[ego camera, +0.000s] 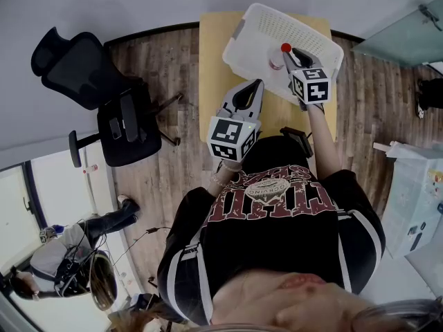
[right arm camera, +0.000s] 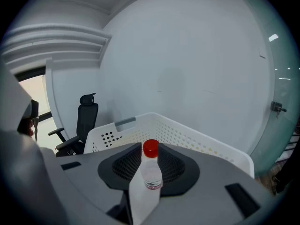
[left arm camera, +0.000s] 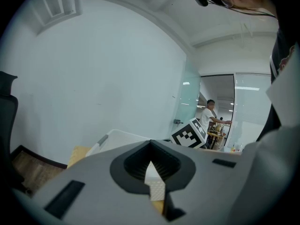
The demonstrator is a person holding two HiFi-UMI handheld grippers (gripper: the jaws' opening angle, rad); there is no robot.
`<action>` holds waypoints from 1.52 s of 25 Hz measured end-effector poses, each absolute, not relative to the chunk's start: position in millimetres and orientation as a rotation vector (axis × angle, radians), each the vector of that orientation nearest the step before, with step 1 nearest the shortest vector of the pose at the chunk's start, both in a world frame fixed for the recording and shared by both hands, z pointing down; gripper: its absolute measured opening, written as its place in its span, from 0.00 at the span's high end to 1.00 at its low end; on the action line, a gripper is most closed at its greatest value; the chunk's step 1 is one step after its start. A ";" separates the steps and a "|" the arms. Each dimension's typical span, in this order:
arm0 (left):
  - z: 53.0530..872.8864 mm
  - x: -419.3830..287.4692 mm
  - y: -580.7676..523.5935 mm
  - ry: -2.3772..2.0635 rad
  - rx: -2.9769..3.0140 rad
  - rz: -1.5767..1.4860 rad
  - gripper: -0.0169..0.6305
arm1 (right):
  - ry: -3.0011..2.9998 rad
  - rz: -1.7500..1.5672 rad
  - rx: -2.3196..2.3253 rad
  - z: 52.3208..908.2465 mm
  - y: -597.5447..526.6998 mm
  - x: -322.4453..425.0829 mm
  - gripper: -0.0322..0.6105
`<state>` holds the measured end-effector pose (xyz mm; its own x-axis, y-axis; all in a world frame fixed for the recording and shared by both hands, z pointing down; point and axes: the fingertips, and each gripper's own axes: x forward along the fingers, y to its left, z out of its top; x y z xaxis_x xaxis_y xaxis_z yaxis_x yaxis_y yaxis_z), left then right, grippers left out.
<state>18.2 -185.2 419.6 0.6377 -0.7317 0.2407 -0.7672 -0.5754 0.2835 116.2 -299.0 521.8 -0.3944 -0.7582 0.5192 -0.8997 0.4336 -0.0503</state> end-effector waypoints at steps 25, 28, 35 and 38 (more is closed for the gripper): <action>431.2 -11.3 -203.4 -1.238 2.450 0.142 0.90 | -2.225 0.496 1.228 566.9 -334.7 90.6 0.64; 432.9 -15.3 -204.9 -1.246 2.444 0.140 0.90 | -2.218 0.489 1.201 572.8 -337.2 87.0 0.64; 434.8 -17.6 -204.0 -1.253 2.436 0.135 0.90 | -2.219 0.468 1.196 574.9 -340.5 85.8 0.64; 435.0 -17.9 -204.5 -1.253 2.437 0.135 0.90 | -2.214 0.433 1.201 574.5 -341.6 85.8 0.64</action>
